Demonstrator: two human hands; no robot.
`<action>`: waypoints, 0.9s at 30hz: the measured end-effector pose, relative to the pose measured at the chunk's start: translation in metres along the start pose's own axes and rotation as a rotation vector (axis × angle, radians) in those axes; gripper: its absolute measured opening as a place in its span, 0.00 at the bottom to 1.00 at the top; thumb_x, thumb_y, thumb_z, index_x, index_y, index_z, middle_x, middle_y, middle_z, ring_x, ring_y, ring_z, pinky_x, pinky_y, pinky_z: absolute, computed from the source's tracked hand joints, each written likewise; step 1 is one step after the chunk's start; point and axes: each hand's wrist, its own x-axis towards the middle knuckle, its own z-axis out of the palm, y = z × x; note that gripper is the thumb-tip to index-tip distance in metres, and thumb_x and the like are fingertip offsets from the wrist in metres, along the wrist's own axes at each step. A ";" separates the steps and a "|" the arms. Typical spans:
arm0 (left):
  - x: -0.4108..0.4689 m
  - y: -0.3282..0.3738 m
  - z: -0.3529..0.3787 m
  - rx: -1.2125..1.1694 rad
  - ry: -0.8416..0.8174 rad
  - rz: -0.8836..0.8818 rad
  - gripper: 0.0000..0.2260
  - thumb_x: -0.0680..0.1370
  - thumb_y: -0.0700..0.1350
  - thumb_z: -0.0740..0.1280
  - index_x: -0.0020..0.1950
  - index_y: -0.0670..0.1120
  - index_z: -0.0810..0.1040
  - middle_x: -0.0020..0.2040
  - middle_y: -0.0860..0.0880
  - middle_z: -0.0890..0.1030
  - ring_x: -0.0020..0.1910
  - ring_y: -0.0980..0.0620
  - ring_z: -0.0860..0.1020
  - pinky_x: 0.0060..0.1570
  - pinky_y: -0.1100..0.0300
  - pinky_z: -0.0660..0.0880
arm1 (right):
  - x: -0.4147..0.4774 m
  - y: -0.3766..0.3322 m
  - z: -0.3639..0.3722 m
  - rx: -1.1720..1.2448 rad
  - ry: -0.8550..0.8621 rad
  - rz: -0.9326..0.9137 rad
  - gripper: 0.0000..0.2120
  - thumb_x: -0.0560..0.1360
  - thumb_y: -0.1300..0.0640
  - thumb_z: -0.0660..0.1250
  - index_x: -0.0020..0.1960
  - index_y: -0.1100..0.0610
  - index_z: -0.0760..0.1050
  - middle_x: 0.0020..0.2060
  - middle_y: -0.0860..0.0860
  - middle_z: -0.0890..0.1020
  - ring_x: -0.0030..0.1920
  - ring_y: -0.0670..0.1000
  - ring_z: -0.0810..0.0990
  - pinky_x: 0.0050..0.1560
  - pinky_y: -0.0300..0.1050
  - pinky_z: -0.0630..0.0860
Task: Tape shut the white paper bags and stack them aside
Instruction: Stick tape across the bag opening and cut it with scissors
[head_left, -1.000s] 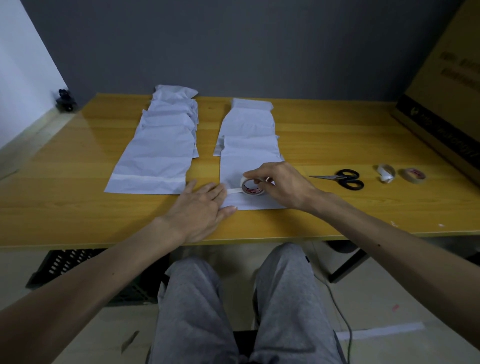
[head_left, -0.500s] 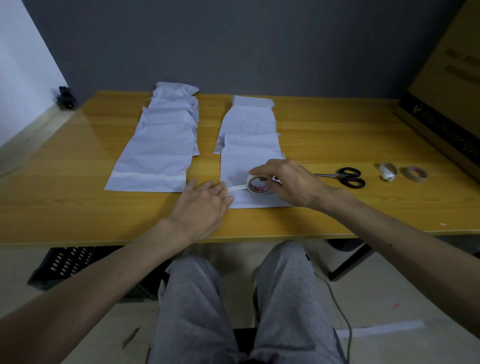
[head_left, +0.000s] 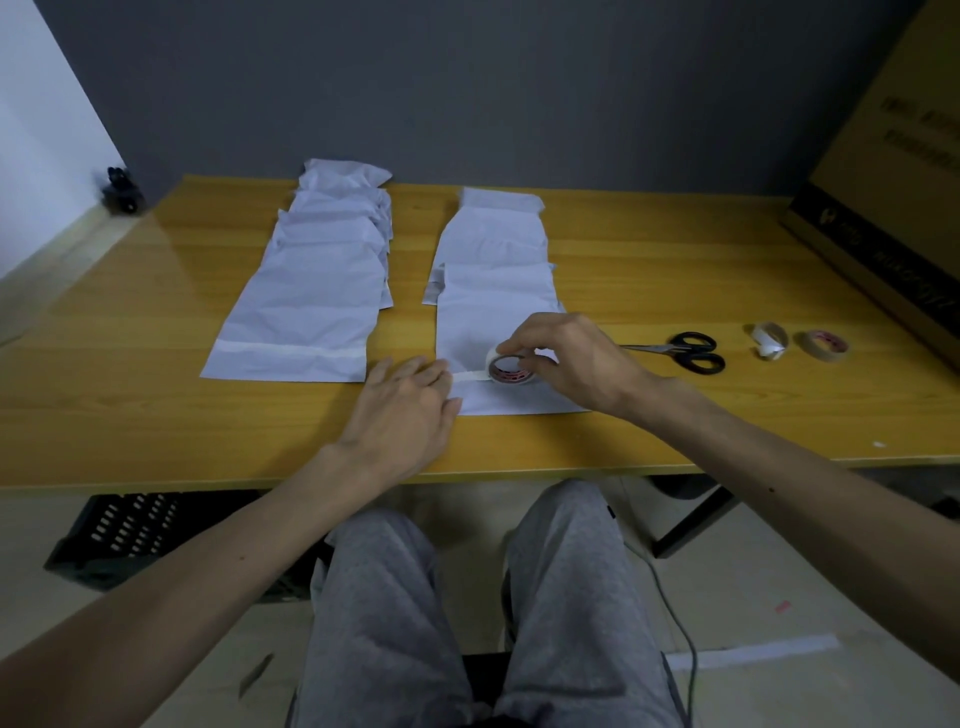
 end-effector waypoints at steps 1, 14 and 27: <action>0.000 0.000 0.000 -0.010 0.007 0.002 0.21 0.83 0.53 0.52 0.73 0.47 0.67 0.75 0.53 0.65 0.75 0.53 0.60 0.73 0.51 0.53 | 0.001 -0.001 0.000 -0.002 -0.004 -0.012 0.13 0.75 0.67 0.67 0.57 0.59 0.81 0.51 0.54 0.82 0.50 0.52 0.79 0.50 0.41 0.73; 0.000 -0.006 0.004 -0.096 0.046 -0.006 0.21 0.82 0.52 0.55 0.74 0.47 0.66 0.74 0.52 0.67 0.73 0.54 0.62 0.72 0.53 0.55 | 0.011 -0.005 0.004 -0.057 -0.010 -0.003 0.10 0.76 0.68 0.65 0.56 0.62 0.79 0.50 0.56 0.82 0.49 0.55 0.80 0.49 0.46 0.76; 0.000 -0.010 0.005 -0.168 0.046 0.156 0.20 0.84 0.46 0.51 0.76 0.45 0.63 0.79 0.47 0.56 0.78 0.52 0.52 0.73 0.62 0.45 | 0.009 -0.006 0.016 -0.038 -0.067 -0.030 0.19 0.76 0.69 0.64 0.64 0.56 0.77 0.55 0.54 0.79 0.52 0.54 0.78 0.50 0.41 0.73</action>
